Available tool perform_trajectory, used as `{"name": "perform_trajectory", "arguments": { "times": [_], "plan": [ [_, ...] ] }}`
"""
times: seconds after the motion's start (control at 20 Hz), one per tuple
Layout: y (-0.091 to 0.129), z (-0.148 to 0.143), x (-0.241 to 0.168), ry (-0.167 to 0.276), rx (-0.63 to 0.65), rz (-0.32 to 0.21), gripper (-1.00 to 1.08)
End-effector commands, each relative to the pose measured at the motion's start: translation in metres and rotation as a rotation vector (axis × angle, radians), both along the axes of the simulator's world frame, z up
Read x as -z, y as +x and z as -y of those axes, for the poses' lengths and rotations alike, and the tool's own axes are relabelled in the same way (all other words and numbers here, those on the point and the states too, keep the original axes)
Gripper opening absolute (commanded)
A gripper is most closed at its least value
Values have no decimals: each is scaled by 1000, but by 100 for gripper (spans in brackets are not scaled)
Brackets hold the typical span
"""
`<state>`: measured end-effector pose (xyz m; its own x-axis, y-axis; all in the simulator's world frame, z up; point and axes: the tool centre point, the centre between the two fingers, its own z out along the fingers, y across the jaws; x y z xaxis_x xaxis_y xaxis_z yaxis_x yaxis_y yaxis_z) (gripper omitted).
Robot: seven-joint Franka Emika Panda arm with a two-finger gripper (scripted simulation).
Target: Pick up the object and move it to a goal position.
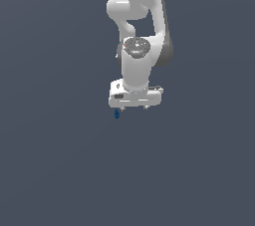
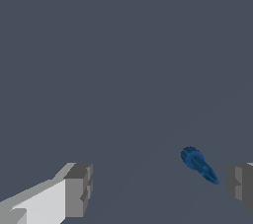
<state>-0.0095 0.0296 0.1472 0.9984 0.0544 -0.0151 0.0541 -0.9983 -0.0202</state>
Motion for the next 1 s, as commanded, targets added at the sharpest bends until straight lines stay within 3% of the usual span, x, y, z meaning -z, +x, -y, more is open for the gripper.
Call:
{"name": "perform_trajectory", "arguments": {
  "times": [0.0, 0.5, 0.95],
  "plan": [
    [0, 0, 0, 0, 0, 0, 100],
    [9, 18, -22, 13, 48, 24, 100],
    [6, 22, -16, 10, 9, 23, 100]
  ]
}}
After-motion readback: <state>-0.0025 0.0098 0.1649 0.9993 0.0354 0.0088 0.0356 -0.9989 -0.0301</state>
